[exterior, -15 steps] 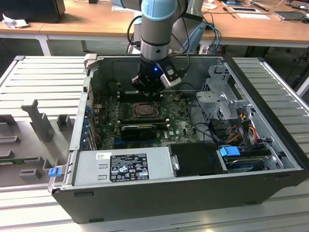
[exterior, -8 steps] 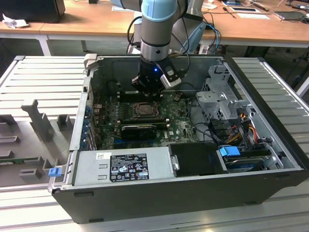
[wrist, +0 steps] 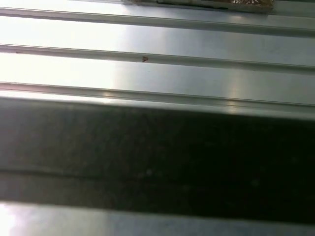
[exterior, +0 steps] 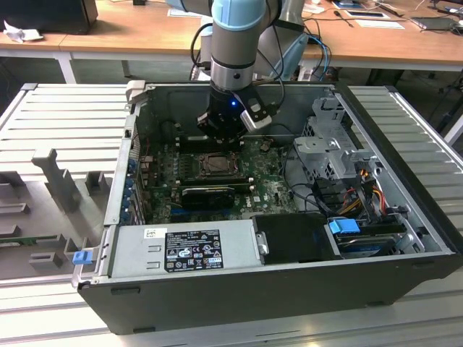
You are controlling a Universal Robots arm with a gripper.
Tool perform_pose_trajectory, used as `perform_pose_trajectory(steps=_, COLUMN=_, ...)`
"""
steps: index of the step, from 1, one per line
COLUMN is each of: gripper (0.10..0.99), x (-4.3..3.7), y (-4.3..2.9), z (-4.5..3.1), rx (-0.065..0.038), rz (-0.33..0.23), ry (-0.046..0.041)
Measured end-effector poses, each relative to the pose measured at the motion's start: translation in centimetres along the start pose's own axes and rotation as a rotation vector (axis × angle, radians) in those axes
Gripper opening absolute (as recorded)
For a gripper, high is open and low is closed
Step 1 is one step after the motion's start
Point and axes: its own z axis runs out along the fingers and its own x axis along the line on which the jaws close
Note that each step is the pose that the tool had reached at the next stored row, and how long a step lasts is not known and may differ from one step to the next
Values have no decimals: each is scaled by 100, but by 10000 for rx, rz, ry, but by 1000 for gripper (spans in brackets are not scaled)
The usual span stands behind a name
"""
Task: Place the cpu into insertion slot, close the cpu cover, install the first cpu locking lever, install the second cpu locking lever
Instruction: 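Install the first cpu locking lever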
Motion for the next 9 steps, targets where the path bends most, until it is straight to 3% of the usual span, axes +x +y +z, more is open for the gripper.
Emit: perform_pose_trajectory(steps=9, gripper=106, x=1, y=-2, z=19, rx=132, rz=2, ry=11)
